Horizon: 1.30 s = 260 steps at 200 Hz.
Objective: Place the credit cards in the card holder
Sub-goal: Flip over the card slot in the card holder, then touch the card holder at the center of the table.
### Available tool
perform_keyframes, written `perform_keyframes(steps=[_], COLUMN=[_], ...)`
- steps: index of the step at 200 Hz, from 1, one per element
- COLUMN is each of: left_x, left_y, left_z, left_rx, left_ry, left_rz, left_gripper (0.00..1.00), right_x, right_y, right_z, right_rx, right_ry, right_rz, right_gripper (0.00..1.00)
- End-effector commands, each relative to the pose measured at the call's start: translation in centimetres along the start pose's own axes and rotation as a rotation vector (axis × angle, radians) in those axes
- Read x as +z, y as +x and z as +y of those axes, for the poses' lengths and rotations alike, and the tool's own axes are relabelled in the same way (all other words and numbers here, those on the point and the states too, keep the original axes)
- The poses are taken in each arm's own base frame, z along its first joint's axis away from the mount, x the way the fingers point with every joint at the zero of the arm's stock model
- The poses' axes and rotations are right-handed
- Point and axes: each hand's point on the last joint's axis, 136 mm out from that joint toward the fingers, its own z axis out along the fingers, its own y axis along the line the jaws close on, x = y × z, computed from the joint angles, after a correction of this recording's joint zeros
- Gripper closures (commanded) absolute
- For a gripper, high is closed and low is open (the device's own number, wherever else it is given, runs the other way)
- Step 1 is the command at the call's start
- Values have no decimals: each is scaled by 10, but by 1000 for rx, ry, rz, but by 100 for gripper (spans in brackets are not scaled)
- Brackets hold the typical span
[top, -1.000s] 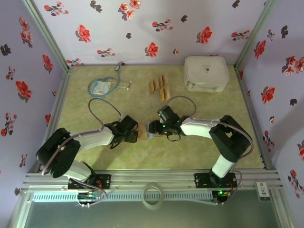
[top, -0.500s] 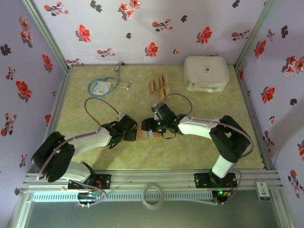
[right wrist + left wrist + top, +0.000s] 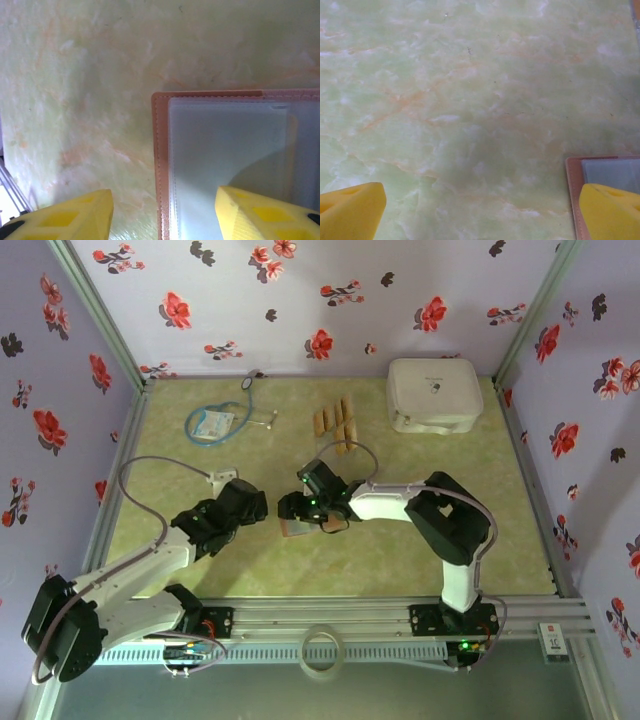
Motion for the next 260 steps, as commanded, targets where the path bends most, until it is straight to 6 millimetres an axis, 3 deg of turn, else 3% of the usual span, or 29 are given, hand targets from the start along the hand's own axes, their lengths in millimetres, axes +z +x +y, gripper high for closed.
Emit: perform_keyframes(steps=[1, 36, 58, 111, 133, 156, 196, 219, 260], left_x=[0, 4, 10, 25, 29, 33, 39, 40, 46], left_y=[2, 4, 7, 11, 11, 15, 24, 29, 38], left_z=[11, 7, -3, -41, -57, -69, -82, -87, -91], left_rx=[3, 25, 60, 176, 228, 268, 327, 359, 402], left_ry=[-50, -40, -15, 50, 67, 73, 71, 71, 66], left_rz=[7, 22, 50, 131, 137, 151, 171, 178, 187], left_gripper=[0, 0, 0, 0, 0, 0, 0, 0, 0], right_x=[-3, -36, -64, -127, -142, -142, -125, -116, -107], right_y=[-5, -16, -25, -35, -32, -30, -31, -31, -30], right_z=[17, 27, 15, -71, -98, -112, -116, -120, -127], right_rx=[-5, -60, -92, -69, -53, -40, -43, -41, -41], right_ry=[-40, -19, 63, 371, 445, 465, 452, 453, 461], right_rz=[-8, -59, -106, -206, -221, -208, -172, -153, -129], right_gripper=[42, 40, 37, 34, 33, 33, 38, 48, 75])
